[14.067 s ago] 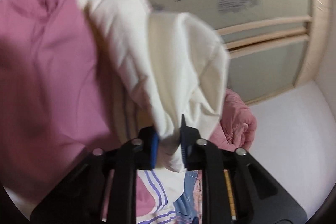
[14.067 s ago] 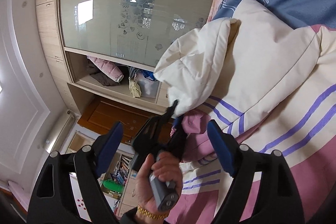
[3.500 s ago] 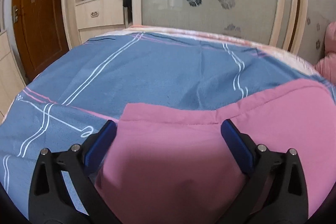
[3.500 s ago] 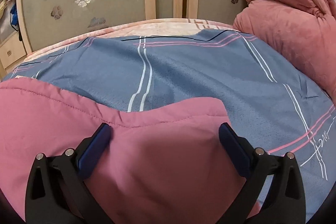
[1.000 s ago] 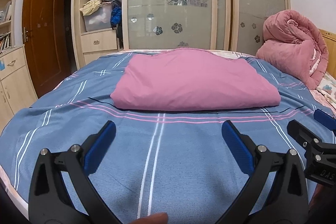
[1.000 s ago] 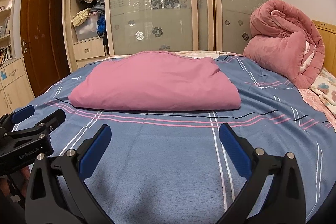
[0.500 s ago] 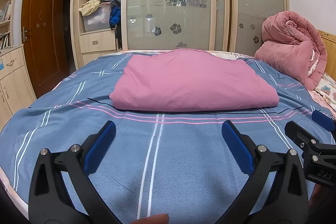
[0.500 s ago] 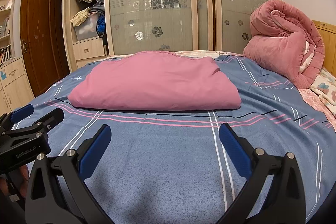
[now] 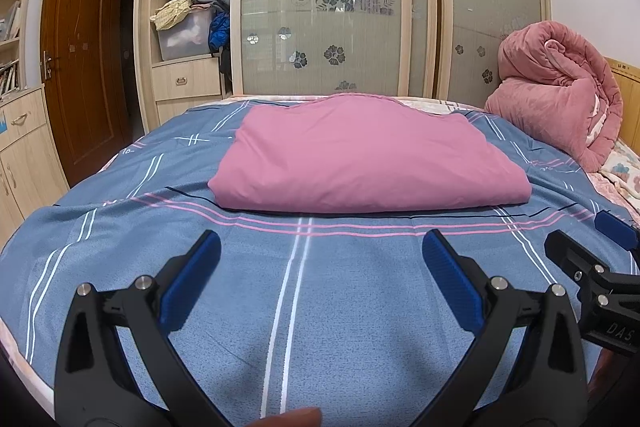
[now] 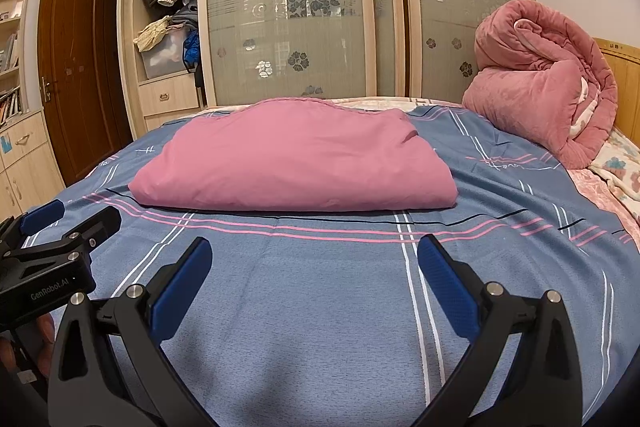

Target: Fold large clothes

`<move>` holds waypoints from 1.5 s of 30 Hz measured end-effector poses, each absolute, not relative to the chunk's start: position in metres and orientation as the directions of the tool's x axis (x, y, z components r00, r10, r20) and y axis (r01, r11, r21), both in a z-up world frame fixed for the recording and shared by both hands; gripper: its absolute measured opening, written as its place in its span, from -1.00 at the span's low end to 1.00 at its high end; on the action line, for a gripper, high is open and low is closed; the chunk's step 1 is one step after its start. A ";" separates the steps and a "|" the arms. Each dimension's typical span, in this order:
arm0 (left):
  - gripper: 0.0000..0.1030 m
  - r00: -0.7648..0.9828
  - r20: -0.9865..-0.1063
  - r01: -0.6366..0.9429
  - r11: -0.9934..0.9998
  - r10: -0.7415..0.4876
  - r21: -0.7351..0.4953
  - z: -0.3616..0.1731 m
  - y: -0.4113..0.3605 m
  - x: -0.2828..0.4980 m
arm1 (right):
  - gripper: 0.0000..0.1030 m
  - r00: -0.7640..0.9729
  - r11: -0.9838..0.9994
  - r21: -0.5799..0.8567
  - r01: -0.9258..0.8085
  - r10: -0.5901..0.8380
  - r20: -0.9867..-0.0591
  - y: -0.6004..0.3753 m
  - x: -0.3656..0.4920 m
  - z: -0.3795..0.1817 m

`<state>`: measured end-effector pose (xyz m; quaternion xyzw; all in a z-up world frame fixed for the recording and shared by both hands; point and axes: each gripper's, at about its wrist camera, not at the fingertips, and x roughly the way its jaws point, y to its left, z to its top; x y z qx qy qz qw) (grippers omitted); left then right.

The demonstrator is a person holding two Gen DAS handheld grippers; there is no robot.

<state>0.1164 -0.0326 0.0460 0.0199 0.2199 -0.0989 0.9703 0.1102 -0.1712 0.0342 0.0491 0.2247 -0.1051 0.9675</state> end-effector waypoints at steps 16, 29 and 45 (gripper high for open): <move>0.96 0.884 -0.430 0.203 0.979 -0.184 -0.001 0.045 -0.033 0.116 | 0.97 0.876 0.973 0.045 0.225 -0.182 -0.447 -0.174 0.109 0.033; 0.96 0.883 -0.431 0.205 0.979 -0.185 0.000 0.044 -0.033 0.116 | 0.97 0.876 0.973 0.045 0.225 -0.181 -0.448 -0.173 0.109 0.033; 0.96 0.883 -0.431 0.207 0.978 -0.187 0.000 0.044 -0.036 0.116 | 0.97 0.875 0.973 0.045 0.225 -0.182 -0.448 -0.173 0.109 0.033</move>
